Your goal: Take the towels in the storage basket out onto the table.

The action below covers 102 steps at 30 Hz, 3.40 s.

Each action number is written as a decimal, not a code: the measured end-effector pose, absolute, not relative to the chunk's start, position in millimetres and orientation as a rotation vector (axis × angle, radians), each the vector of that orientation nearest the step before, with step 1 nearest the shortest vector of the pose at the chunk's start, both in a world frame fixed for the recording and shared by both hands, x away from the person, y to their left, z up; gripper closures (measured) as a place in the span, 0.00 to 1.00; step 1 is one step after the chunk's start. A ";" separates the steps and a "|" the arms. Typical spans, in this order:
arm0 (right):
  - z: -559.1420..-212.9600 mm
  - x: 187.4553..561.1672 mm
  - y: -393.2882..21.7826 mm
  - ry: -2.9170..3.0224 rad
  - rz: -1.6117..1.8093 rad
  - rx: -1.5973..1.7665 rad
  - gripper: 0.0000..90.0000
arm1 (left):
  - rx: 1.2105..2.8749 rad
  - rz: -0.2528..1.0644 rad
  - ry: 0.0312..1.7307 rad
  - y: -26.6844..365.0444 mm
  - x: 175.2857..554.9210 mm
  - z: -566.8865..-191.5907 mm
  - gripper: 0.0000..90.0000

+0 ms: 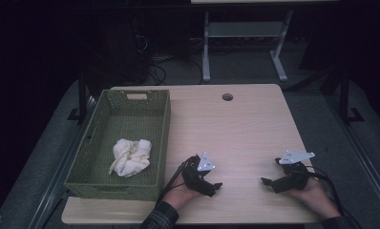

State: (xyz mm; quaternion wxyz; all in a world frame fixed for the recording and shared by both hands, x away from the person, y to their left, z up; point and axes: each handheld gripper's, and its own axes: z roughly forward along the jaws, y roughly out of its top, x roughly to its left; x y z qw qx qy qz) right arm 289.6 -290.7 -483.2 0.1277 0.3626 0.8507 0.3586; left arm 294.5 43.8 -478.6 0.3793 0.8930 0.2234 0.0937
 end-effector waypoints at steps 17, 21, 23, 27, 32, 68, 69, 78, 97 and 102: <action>-483.2 289.8 -290.8 2.477 1.044 1.051 0.02 | 2.335 0.221 0.601 46.3 296.3 -470.0 0.14; -483.2 289.8 -290.8 2.477 1.044 1.050 0.02 | 2.311 0.213 0.630 50.9 297.3 -466.4 0.14; -483.2 289.7 -290.8 2.477 1.044 1.052 0.02 | 2.306 0.206 0.654 53.7 298.8 -465.2 0.14; -483.2 289.8 -290.8 2.477 1.045 1.051 0.02 | 2.301 0.207 0.658 54.1 297.3 -463.1 0.14; -483.2 289.8 -290.8 2.477 1.045 1.051 0.02 | 2.287 0.217 0.669 56.4 295.6 -459.4 0.14; -483.3 290.0 -290.9 2.479 1.045 1.042 0.02 | 2.264 0.237 0.696 58.0 295.7 -435.8 0.15; -483.3 290.0 -290.8 2.479 1.045 1.042 0.02 | 2.265 0.241 0.694 58.2 295.9 -435.1 0.15; -483.3 289.9 -290.8 2.479 1.045 1.043 0.02 | 2.268 0.240 0.689 58.1 297.5 -425.3 0.15; -483.3 289.8 -290.8 2.481 1.042 1.038 0.02 | 2.271 0.195 0.686 55.9 304.6 -409.8 0.15; -483.3 289.8 -290.8 2.481 1.042 1.038 0.02 | 2.265 0.197 0.681 56.2 307.0 -403.5 0.15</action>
